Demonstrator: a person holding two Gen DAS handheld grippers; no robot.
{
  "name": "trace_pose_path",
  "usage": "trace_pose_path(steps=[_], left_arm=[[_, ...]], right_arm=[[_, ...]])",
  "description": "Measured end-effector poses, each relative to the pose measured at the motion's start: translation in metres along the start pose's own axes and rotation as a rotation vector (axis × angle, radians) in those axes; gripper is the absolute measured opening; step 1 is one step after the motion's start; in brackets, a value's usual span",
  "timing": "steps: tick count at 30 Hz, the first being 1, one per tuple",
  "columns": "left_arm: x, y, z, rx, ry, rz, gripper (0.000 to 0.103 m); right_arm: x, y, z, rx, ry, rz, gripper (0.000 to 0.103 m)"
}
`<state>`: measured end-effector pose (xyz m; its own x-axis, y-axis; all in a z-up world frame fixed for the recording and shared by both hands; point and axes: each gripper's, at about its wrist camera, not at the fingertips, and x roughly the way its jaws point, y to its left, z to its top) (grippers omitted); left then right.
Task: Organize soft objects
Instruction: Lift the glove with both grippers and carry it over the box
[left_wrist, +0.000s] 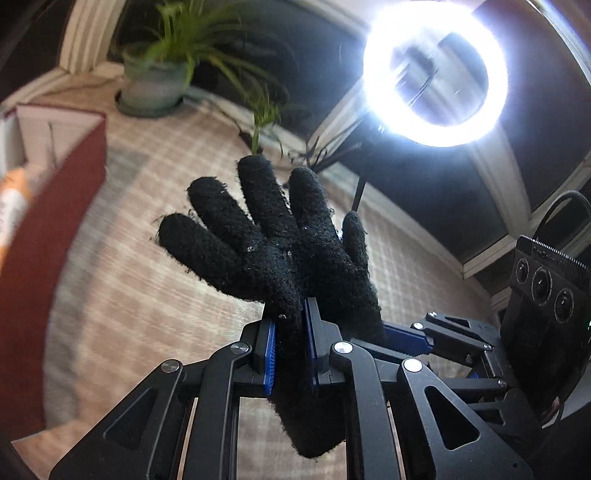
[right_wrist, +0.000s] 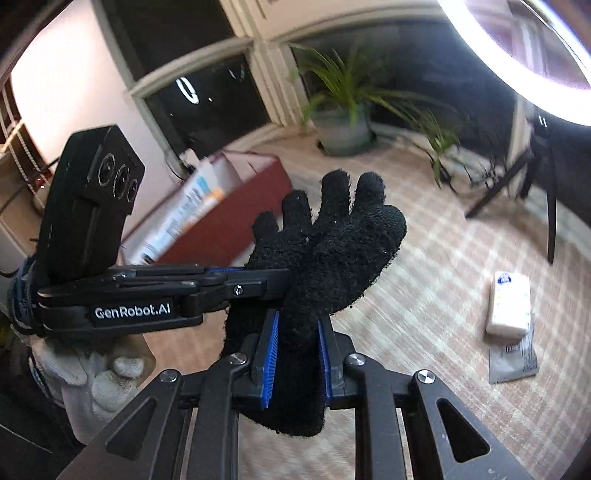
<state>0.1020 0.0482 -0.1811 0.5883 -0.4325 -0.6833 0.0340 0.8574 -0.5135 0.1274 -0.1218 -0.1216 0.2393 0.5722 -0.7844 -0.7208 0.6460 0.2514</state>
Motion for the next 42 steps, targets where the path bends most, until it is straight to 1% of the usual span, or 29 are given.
trace_pose_path(steps=[5, 10, 15, 21, 24, 29, 34, 42], left_arm=[[-0.049, 0.011, 0.008, 0.004, -0.074, 0.012, 0.012], [-0.096, 0.036, 0.011, -0.001, -0.143, 0.045, 0.012], [-0.134, 0.069, 0.010, -0.027, -0.192, 0.086, 0.012], [-0.163, 0.111, 0.012, -0.069, -0.221, 0.136, 0.012], [-0.170, 0.134, 0.013, -0.093, -0.220, 0.152, 0.012], [-0.176, 0.165, 0.013, -0.107, -0.201, 0.177, 0.012], [-0.169, 0.191, 0.017, -0.120, -0.168, 0.190, 0.012], [-0.161, 0.213, 0.016, -0.136, -0.131, 0.202, 0.012]], right_arm=[[-0.007, 0.049, 0.019, -0.050, -0.057, 0.037, 0.017], [0.002, 0.098, 0.038, -0.102, -0.085, 0.088, 0.017], [0.024, 0.147, 0.057, -0.152, -0.091, 0.131, 0.017], [0.061, 0.188, 0.078, -0.188, -0.069, 0.169, 0.017], [0.078, 0.205, 0.083, -0.196, -0.055, 0.179, 0.017], [0.105, 0.230, 0.087, -0.203, -0.033, 0.167, 0.017], [0.130, 0.238, 0.088, -0.191, -0.008, 0.145, 0.017], [0.158, 0.238, 0.088, -0.188, 0.033, 0.088, 0.017]])
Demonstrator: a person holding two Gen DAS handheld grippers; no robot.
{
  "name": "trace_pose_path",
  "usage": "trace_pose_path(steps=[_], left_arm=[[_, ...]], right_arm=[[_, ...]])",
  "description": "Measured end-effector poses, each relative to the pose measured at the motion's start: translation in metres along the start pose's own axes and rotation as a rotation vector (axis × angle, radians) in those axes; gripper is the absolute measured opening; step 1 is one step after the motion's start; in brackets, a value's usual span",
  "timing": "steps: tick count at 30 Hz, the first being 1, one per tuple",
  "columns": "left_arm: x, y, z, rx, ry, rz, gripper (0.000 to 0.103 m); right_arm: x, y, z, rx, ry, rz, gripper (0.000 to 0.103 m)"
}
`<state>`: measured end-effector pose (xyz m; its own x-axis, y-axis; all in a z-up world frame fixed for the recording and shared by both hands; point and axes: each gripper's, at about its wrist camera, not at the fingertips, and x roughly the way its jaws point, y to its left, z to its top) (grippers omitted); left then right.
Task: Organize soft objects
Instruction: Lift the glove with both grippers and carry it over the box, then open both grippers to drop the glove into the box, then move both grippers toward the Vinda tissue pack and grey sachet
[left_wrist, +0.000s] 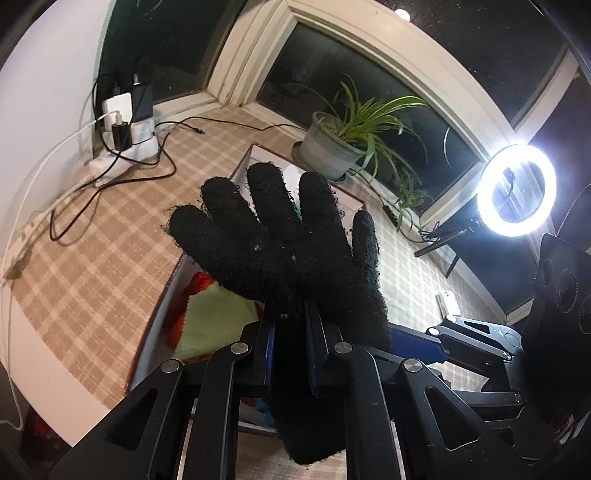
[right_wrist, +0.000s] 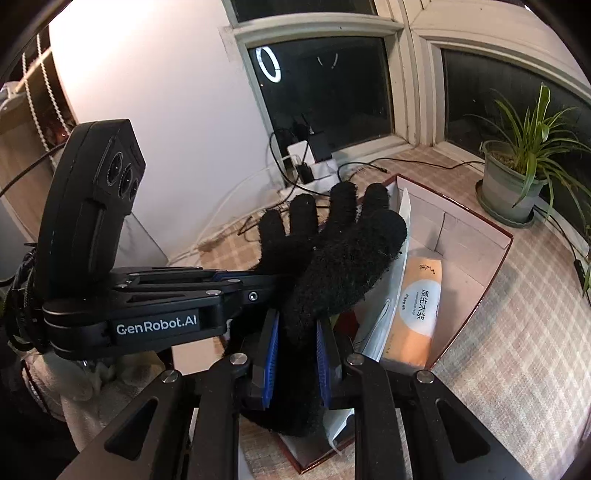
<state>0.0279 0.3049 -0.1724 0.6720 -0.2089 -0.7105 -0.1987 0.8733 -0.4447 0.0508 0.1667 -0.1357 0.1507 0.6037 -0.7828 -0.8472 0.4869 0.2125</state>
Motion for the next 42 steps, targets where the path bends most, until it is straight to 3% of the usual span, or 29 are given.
trace_pose_path(steps=[5, 10, 28, 34, 42], left_arm=[[0.005, 0.005, 0.003, 0.005, 0.003, 0.023, 0.012], [0.005, 0.007, 0.003, 0.005, -0.004, 0.048, 0.017], [-0.020, -0.004, 0.001, 0.002, -0.058, 0.043, 0.018], [-0.034, -0.022, -0.002, 0.014, -0.084, 0.017, 0.018], [-0.035, -0.074, -0.010, 0.064, -0.105, -0.046, 0.020]], right_arm=[[0.007, 0.000, 0.002, 0.001, 0.009, -0.031, 0.019], [0.003, -0.002, 0.004, 0.007, -0.009, -0.042, 0.037], [-0.041, -0.020, -0.005, 0.089, -0.088, -0.030, 0.047], [-0.075, -0.042, -0.022, 0.147, -0.140, -0.048, 0.049], [-0.121, -0.091, -0.062, 0.252, -0.199, -0.088, 0.054]])
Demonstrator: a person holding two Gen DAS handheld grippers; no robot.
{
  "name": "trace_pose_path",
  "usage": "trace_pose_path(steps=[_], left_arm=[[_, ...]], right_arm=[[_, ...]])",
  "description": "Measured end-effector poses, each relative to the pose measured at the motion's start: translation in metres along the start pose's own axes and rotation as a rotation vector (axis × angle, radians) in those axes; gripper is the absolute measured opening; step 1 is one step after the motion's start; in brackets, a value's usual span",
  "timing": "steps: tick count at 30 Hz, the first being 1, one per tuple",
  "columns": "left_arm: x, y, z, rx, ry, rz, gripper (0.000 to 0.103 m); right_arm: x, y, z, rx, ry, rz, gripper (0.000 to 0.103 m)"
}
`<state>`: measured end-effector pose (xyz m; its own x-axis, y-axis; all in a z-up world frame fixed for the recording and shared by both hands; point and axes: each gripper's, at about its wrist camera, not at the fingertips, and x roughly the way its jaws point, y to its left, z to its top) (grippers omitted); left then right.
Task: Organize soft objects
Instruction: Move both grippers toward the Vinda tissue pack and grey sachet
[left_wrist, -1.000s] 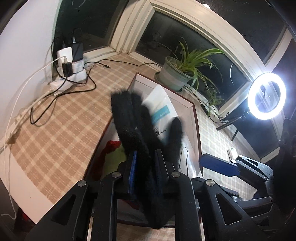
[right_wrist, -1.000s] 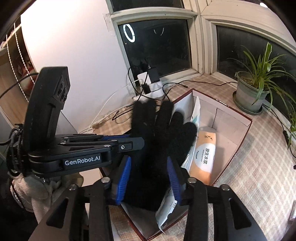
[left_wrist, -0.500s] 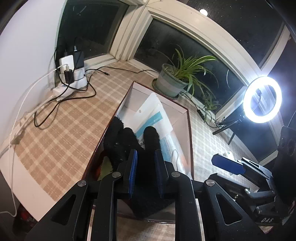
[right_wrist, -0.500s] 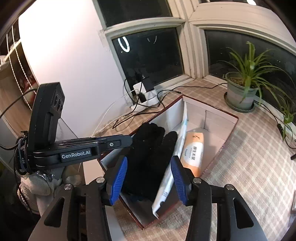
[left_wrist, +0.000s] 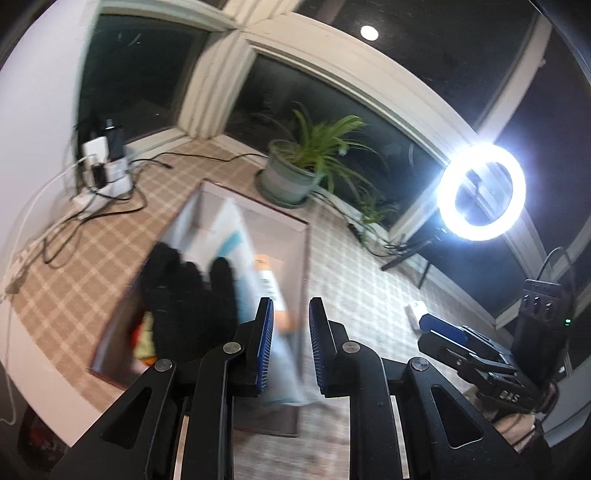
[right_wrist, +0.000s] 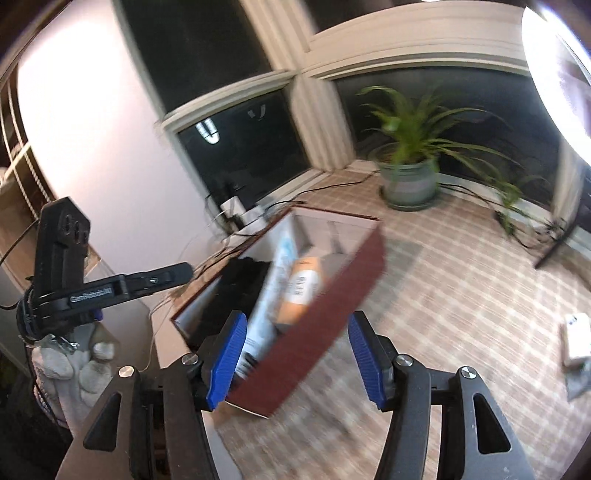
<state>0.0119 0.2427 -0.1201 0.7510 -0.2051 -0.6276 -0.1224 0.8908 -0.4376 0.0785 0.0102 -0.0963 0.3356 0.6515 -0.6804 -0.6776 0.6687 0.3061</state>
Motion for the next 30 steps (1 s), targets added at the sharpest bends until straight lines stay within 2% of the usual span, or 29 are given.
trace_pose_path(steps=[2, 8, 11, 17, 21, 30], left_arm=[[0.006, -0.015, -0.003, 0.016, 0.007, -0.016, 0.023], [0.029, -0.062, -0.015, 0.049, 0.043, -0.070, 0.023], [0.042, -0.084, -0.021, 0.061, 0.064, -0.088, 0.023], [0.077, -0.129, -0.036, 0.086, 0.120, -0.102, 0.023], [0.104, -0.151, -0.043, 0.086, 0.157, -0.103, 0.023], [0.176, -0.193, -0.056, 0.094, 0.260, -0.114, 0.023]], right_arm=[[-0.014, -0.020, -0.006, 0.023, -0.013, -0.038, 0.054], [-0.060, -0.088, -0.024, 0.111, -0.050, -0.126, 0.056], [-0.078, -0.122, -0.032, 0.138, -0.047, -0.160, 0.064], [-0.103, -0.200, -0.047, 0.233, -0.016, -0.203, 0.064], [-0.106, -0.246, -0.054, 0.308, 0.002, -0.196, 0.064], [-0.082, -0.320, -0.055, 0.349, 0.052, -0.189, 0.064]])
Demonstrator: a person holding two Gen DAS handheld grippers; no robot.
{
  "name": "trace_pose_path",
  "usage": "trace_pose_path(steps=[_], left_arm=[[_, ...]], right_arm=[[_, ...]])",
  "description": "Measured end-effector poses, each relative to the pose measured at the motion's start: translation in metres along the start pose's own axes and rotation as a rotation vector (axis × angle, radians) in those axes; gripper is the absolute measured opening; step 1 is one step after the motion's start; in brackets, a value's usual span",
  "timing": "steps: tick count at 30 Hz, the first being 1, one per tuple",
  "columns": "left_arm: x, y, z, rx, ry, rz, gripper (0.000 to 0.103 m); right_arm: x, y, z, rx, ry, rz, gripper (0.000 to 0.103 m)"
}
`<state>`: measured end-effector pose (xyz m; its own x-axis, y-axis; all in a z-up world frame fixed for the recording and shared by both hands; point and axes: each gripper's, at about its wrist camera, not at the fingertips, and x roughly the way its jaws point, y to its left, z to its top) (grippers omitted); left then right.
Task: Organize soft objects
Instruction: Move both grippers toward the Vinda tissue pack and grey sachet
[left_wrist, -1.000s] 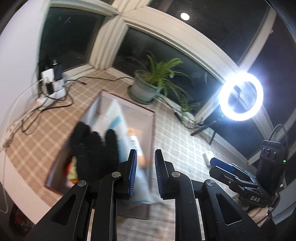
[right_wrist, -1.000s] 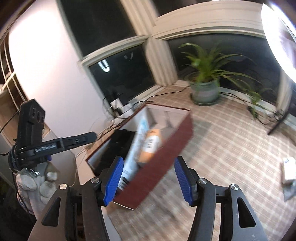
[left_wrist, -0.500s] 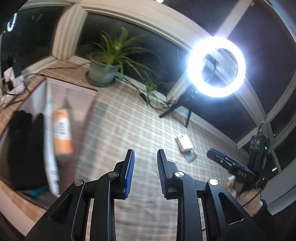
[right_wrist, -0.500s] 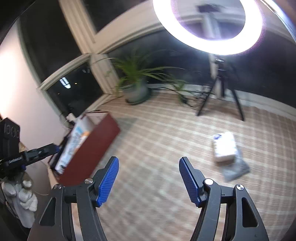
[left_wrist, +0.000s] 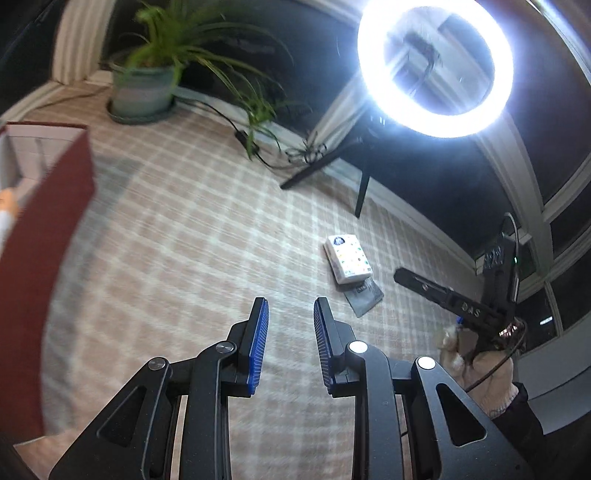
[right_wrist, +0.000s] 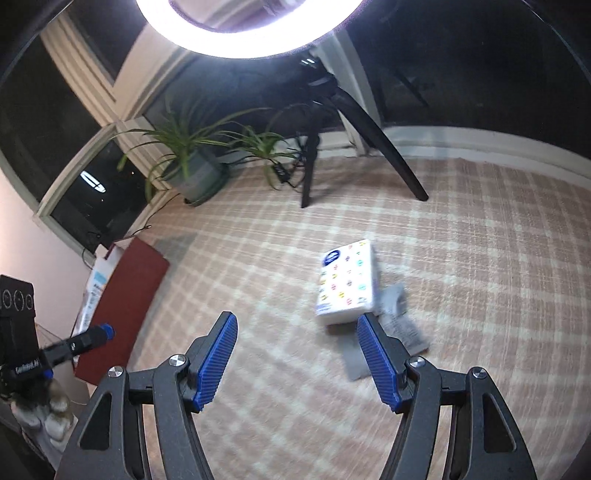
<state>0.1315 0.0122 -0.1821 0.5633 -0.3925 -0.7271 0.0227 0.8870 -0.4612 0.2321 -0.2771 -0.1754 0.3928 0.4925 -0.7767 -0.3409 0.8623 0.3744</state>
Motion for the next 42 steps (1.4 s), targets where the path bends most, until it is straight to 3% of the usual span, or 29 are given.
trace_pose_path(steps=[13, 22, 29, 33, 36, 38, 42], left_arm=[[0.062, 0.000, 0.011, -0.008, 0.098, 0.014, 0.023], [0.064, 0.013, 0.015, -0.038, 0.097, 0.026, 0.023], [0.064, 0.019, 0.020, -0.040, 0.086, 0.049, 0.023], [0.065, 0.016, 0.021, -0.025, 0.084, 0.047, 0.023], [0.067, 0.013, 0.020, -0.011, 0.089, 0.039, 0.023], [0.071, 0.011, 0.019, -0.006, 0.095, 0.034, 0.023], [0.080, 0.006, 0.018, -0.006, 0.111, 0.024, 0.023]], right_arm=[[0.065, -0.030, 0.019, 0.012, 0.077, 0.009, 0.064], [0.095, -0.003, 0.024, -0.039, 0.118, 0.060, 0.064], [0.105, 0.034, 0.024, -0.103, 0.120, 0.167, 0.064], [0.079, 0.031, 0.015, -0.129, 0.076, 0.105, 0.064], [0.053, 0.016, 0.003, -0.161, 0.046, -0.010, 0.064], [0.039, 0.001, -0.008, -0.184, 0.048, -0.111, 0.064], [0.023, -0.024, -0.022, -0.166, 0.077, -0.176, 0.064]])
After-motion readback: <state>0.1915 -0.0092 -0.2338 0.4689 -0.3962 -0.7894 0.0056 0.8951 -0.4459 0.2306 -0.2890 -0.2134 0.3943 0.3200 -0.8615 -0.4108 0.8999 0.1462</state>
